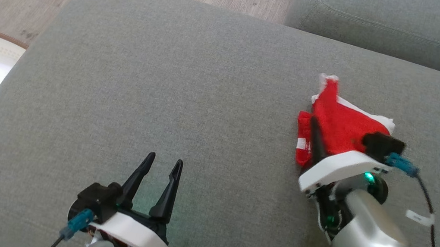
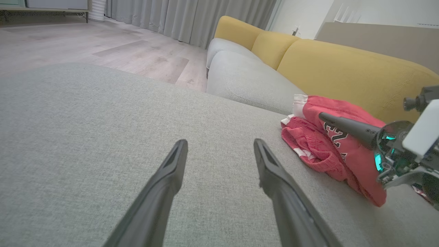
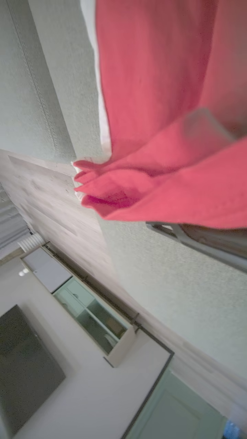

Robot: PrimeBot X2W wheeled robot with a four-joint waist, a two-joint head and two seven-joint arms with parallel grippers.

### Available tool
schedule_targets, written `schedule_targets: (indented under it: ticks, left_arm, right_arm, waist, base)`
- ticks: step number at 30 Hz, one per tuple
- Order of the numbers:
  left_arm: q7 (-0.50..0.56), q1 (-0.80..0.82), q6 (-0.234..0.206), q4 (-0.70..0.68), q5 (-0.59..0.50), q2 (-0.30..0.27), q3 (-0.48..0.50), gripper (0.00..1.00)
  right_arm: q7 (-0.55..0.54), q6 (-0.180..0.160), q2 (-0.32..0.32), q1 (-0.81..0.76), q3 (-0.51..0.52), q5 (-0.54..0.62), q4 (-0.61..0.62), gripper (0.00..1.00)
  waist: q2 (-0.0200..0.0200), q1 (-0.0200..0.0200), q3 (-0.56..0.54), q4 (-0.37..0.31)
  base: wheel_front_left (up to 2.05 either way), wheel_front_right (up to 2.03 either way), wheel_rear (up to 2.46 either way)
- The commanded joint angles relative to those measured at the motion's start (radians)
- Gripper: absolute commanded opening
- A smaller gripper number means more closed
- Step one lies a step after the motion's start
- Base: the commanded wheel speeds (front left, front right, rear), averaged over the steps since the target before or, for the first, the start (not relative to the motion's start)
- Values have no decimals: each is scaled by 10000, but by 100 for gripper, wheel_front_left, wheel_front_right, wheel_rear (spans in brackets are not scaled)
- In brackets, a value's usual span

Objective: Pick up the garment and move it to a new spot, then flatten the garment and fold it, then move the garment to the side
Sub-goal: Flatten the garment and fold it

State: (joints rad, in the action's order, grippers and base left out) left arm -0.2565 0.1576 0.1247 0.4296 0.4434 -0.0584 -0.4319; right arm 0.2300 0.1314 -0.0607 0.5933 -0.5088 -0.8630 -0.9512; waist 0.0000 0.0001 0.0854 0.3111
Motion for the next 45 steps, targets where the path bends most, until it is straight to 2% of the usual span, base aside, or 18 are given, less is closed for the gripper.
schedule_targets:
  ticks: [1,8,15,20,25,30,34,37,40,45]
  left_arm:
    - [-53,400,59,-282,45,-52,234,100]
    - [-53,445,59,-198,48,-27,326,100]
    - [-53,346,59,-156,21,-15,455,100]
    - [-53,319,59,-186,0,-15,551,100]
    - [-53,276,59,-554,-60,-24,891,100]
    - [-53,157,59,-1358,-139,-2,1367,100]
    - [-53,48,59,-2038,-139,22,1668,100]
    - [-53,-21,59,-2345,-199,37,1797,100]
    - [-53,-114,59,-2480,-251,50,1870,100]
    - [-53,-290,59,-2348,-445,61,1822,100]
  right_arm:
    - [88,-7,104,398,-362,190,140,100]
    - [-382,-7,104,532,-1953,877,-478,100]
    - [-1468,-7,104,112,-3573,492,102,100]
    - [-1463,-7,104,80,-3982,278,514,100]
    - [-426,-7,-28,303,-3721,347,804,100]
    - [280,-7,-637,485,-2738,1478,818,100]
    - [312,-7,-1158,-18,-430,3404,2006,100]
    - [314,-7,-1046,-1210,1391,4868,3304,100]
    - [315,-7,-704,-2412,2798,6192,4529,100]
    - [316,-7,-138,-3809,4028,7404,5766,100]
  waist:
    - [0,-1,17,2]
    - [0,-1,-34,-68]
    - [0,-1,-227,-419]
    - [0,-1,-332,-716]
    - [0,-1,-424,-1236]
    - [0,-1,-515,-1861]
    - [0,-1,-514,-2330]
    - [0,-1,-535,-2575]
    - [0,-1,-539,-2781]
    - [0,-1,-507,-3043]
  base:
    - [0,0,0]
    - [0,0,0]
    - [0,0,0]
    - [0,0,0]
    - [0,0,0]
    - [0,0,0]
    - [0,0,0]
    - [0,0,0]
    - [0,0,0]
    - [0,0,0]
